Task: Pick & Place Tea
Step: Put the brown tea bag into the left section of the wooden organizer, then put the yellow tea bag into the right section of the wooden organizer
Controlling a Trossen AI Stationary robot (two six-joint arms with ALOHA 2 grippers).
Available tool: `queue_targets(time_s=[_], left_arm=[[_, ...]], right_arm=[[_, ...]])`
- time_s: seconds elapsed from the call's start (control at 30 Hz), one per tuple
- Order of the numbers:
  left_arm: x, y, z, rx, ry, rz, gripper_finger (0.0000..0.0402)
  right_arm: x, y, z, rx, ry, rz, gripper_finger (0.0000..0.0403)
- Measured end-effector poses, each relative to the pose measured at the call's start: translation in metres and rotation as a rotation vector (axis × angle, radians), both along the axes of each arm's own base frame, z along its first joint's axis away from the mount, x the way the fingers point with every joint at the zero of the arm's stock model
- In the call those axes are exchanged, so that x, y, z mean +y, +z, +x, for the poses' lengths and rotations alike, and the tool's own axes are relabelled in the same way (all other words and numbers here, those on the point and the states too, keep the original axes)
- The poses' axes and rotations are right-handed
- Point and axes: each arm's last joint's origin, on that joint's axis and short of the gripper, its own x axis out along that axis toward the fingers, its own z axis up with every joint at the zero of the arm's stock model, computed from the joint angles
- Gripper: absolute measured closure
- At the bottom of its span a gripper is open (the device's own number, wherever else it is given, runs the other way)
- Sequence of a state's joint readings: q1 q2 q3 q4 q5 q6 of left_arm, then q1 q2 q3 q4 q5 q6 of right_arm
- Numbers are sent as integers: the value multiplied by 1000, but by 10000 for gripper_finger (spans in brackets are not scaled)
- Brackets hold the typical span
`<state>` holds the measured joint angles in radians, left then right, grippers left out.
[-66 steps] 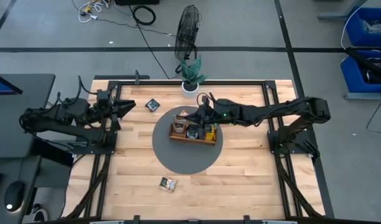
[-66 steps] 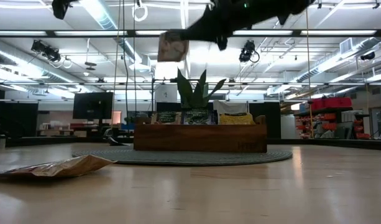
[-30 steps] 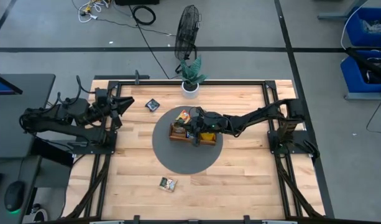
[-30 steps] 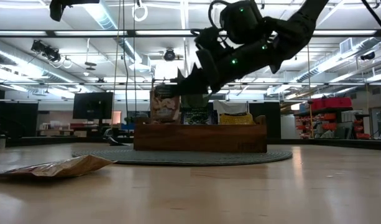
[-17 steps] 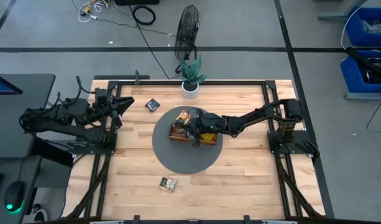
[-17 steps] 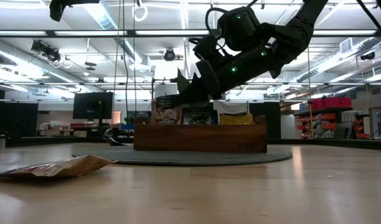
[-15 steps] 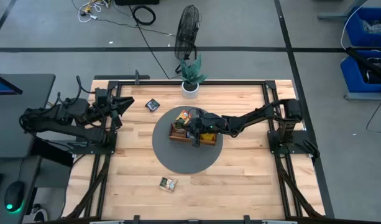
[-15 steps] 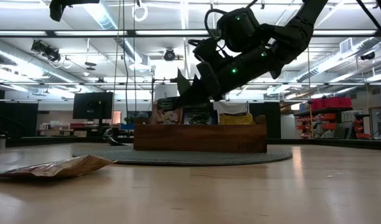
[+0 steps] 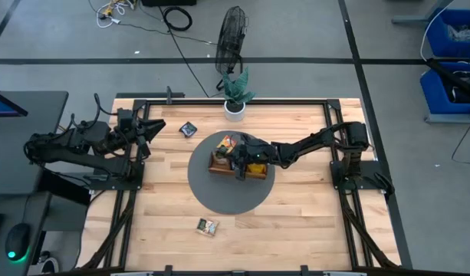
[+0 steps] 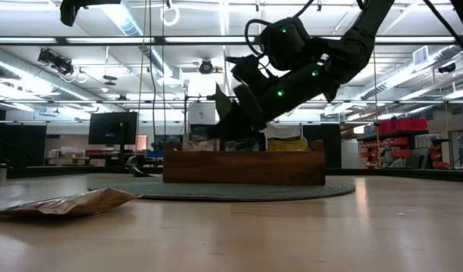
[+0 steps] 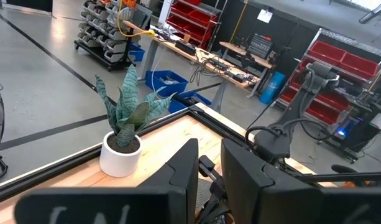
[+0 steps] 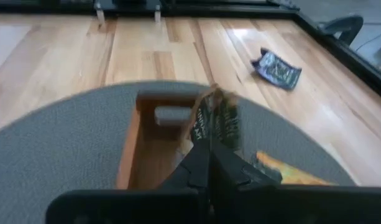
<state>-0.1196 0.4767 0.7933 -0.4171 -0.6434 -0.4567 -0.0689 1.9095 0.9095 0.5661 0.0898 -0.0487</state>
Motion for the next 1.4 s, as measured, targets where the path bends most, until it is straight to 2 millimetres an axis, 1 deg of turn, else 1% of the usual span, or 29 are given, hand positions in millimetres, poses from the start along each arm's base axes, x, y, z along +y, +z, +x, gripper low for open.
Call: queue_targets(time_s=[0.1,0.27,0.4,0.5,0.7,0.87,1.0,1.1,1.17,1.3,1.4], left_arm=[[0,0,0,-1,0,-4,330],[0,0,0,-1,0,-4,330],[0,0,0,1,0,-4,330],[0,0,0,1,0,-4,330],[0,0,0,2,0,-3,330],[0,-1,0,-3,1,-14,330],[0,-2,5,-7,10,-66,330],[0,-5,13,21,17,-76,330],[1,-7,18,38,32,-76,330],[5,-11,26,74,76,-75,330],[9,-13,32,95,107,-82,330]], right_arm=[[0,3,3,-10,7,-15,384],[0,3,3,4,19,-38,356],[0,1,2,20,18,-34,326],[0,6,3,-13,17,-37,298],[0,40,2,-153,2,-20,252],[-1,71,-7,-228,-44,90,237],[-5,94,-22,-229,-96,208,244],[-8,110,-36,-205,-133,261,261],[-10,119,-46,-176,-149,267,277],[-12,133,-61,-162,-162,267,319],[-12,139,-70,-145,-167,267,367]])
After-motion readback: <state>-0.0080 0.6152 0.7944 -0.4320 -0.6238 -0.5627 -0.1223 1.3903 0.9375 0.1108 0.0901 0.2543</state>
